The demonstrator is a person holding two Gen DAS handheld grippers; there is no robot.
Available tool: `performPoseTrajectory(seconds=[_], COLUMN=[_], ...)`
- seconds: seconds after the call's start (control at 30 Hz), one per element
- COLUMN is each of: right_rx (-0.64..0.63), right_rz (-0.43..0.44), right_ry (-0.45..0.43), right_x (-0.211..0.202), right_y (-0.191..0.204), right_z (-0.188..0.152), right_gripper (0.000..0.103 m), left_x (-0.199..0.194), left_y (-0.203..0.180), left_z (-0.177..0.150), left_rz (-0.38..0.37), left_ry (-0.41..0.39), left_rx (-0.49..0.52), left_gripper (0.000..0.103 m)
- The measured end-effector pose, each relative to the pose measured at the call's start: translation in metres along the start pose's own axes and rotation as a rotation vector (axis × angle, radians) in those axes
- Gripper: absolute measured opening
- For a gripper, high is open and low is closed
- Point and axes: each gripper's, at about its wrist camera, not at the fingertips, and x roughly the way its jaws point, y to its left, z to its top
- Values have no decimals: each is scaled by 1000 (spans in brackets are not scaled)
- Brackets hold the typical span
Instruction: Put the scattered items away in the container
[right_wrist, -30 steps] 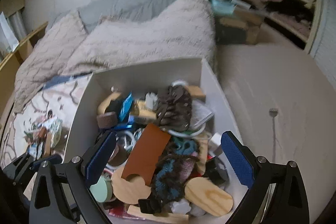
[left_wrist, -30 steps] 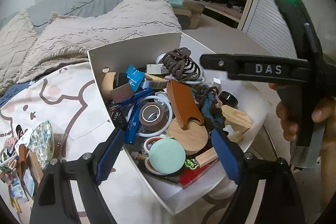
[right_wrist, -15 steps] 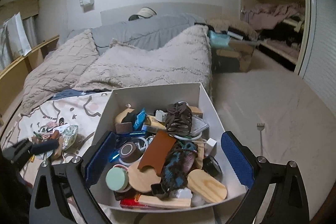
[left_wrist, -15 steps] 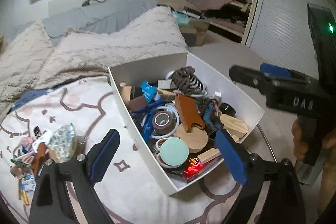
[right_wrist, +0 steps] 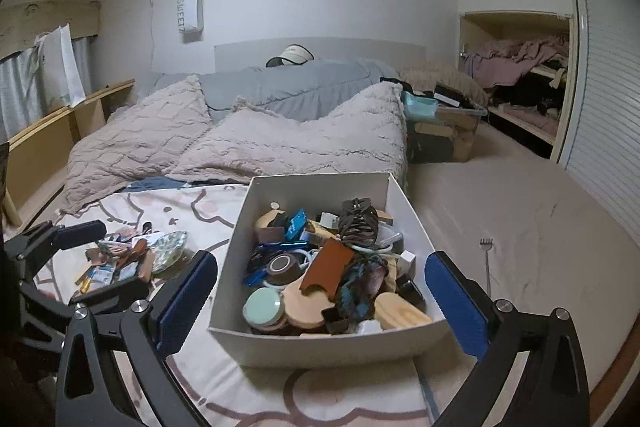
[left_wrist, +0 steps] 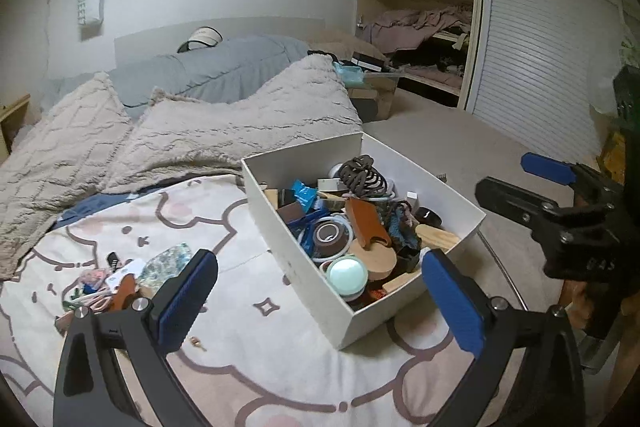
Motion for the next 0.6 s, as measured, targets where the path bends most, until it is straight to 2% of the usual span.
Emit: performPoseTrajectory(seconds=[0.4, 0.6], right_rx=[18, 5], right_rz=[-21, -39], right_ry=[-49, -56], right_x=[-40, -54], right_y=[21, 30], right_z=[-27, -41], right_gripper=[103, 103], left_x=[-42, -60], left_y=[4, 2], left_z=[-27, -40], left_rz=[58, 43], left_ry=[-35, -56], left_rx=[31, 30], left_gripper=[103, 103])
